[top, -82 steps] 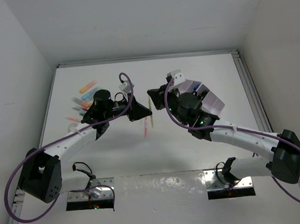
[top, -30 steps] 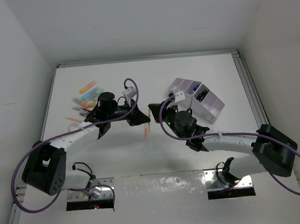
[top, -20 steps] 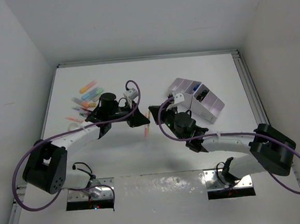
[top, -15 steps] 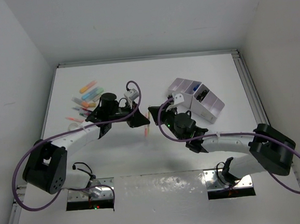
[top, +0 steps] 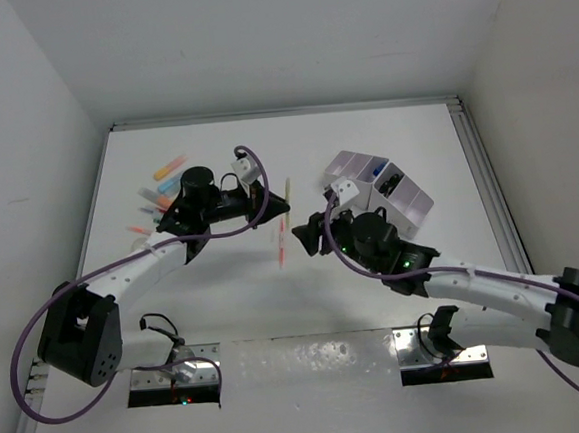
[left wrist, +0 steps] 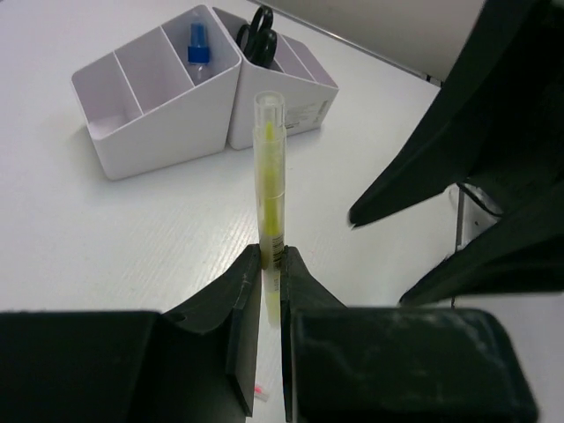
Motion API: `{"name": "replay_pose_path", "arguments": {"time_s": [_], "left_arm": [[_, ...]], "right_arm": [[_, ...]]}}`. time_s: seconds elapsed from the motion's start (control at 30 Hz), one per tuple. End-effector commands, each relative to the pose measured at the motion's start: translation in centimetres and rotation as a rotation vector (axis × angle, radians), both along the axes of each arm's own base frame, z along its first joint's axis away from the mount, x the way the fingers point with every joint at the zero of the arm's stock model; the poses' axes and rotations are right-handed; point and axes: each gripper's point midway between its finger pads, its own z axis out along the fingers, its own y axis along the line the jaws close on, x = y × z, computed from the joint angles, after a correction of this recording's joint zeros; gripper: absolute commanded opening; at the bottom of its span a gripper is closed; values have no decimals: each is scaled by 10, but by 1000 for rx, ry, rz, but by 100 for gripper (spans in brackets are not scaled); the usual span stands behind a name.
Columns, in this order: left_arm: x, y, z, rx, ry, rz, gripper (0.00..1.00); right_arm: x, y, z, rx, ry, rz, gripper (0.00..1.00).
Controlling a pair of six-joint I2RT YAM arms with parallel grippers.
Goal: Sort the stationery into containers
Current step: Close the pen cap on the pen.
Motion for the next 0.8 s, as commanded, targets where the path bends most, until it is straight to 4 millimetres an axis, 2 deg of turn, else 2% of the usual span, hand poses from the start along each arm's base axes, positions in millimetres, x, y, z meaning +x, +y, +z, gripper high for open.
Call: {"name": "replay_pose_path", "arguments": {"time_s": [0.0,0.07,0.1,0.13,0.17,0.2,0.23,0.3,0.33,0.4,0.43,0.47,0.57,0.63,0.67,0.73,0.77], "left_arm": [[0,-3,23,-17,-122,-36,0],[0,-2,20,-10,-119,-38,0],[-1,-2,19,-4,-118,-39,0],[-2,-2,18,2,-123,-37,0],[-2,-3,17,8,-123,-35,0],[-2,-2,14,15,-115,-33,0],[-3,-3,14,19,-117,-32,0],[-5,-3,12,23,-113,-39,0],[-7,-4,13,23,-115,-43,0],[-8,-6,12,27,-110,-46,0],[-9,-6,12,26,-109,-48,0],[-11,-7,13,25,-113,-51,0],[-12,-8,13,24,-113,-55,0],[-12,-8,15,20,-119,-55,0],[-12,-8,16,18,-119,-54,0],[-12,-8,18,13,-120,-51,0],[-11,-9,19,9,-122,-47,0]], "right_arm": [[-2,-17,51,13,-83,-9,50],[0,-24,64,-1,-117,-28,37],[4,-28,78,5,-136,-51,27],[5,-31,83,-16,-150,-58,5],[7,-31,88,-23,-164,-62,1],[11,-31,102,-13,-188,-78,2],[16,-28,107,-23,-217,-84,27],[24,-23,124,9,-270,-97,52],[30,-17,119,-16,-279,-95,64],[39,-9,126,-6,-305,-89,72],[47,-3,115,-29,-287,-87,73],[55,-2,118,-20,-286,-96,73],[74,3,108,0,-237,-111,67],[80,6,103,26,-209,-108,63],[86,3,102,38,-205,-123,58],[88,4,98,67,-187,-117,48],[90,2,95,77,-181,-115,37]]}}
